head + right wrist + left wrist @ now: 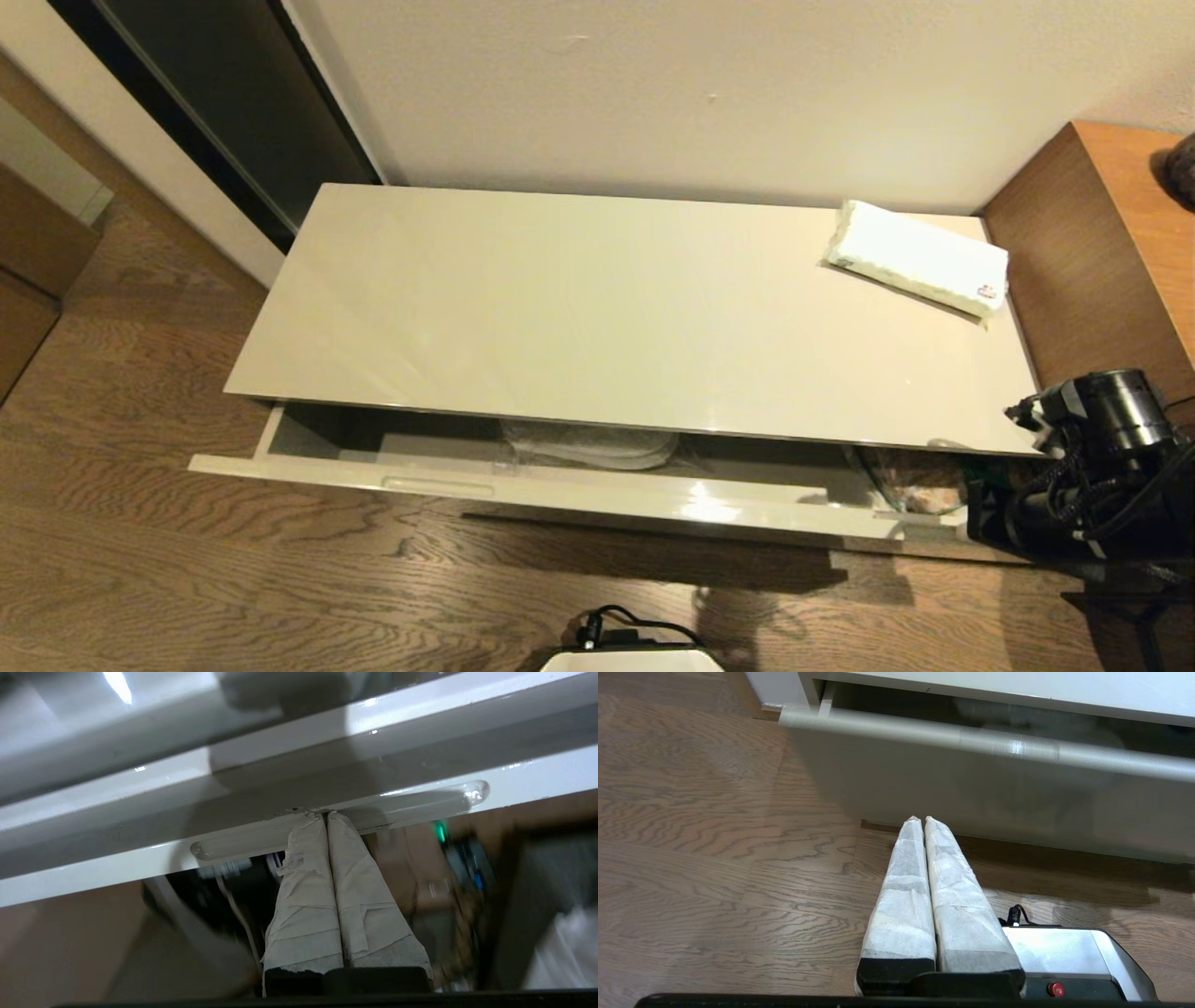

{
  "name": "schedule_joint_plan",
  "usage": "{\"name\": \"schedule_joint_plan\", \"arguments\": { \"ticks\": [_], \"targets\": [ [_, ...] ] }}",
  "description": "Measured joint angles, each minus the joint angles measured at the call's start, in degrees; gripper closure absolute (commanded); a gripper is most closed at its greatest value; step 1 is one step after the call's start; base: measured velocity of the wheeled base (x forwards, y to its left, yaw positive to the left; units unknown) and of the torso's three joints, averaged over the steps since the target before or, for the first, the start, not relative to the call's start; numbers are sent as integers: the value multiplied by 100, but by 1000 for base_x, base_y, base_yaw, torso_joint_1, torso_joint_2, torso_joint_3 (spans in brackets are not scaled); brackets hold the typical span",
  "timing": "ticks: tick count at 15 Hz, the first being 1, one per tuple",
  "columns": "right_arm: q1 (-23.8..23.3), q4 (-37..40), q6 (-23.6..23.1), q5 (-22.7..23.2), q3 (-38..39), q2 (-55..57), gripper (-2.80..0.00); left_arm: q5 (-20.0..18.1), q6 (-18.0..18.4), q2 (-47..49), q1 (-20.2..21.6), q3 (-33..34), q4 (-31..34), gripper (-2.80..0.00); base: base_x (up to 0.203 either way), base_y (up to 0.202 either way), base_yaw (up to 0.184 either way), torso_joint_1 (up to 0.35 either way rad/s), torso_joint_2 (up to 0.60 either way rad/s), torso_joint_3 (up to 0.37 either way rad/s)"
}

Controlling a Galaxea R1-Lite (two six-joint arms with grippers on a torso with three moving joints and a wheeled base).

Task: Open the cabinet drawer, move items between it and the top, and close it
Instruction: Open the drawer, then pick up the tissue on the table

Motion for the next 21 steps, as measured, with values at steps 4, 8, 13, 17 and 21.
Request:
{"name": "schedule_joint_plan", "arguments": {
  "ticks": [4, 8, 13, 17, 21],
  "targets": [
    [6, 164, -130, 49, 650, -1079, 0, 0, 3, 0, 4, 0, 0, 0, 0, 0, 0, 0, 0, 0],
    [39, 1624, -126, 61, 816, -2907, 0, 0, 1, 0, 0, 0, 0, 0, 0, 0, 0, 0, 0, 0],
    [45, 4109, -2, -114, -135, -4771, 0, 0, 3, 0, 0, 0, 0, 0, 0, 0, 0, 0, 0, 0],
    [28, 4102, 419, -192, -660, -4867, 0, 0, 3, 0, -5, 0, 2, 0, 0, 0, 0, 0, 0, 0],
    [13, 3807, 744, -195, -747, -4509, 0, 0, 1, 0, 0, 0, 4, 0, 0, 0, 0, 0, 0, 0]
  ]
}}
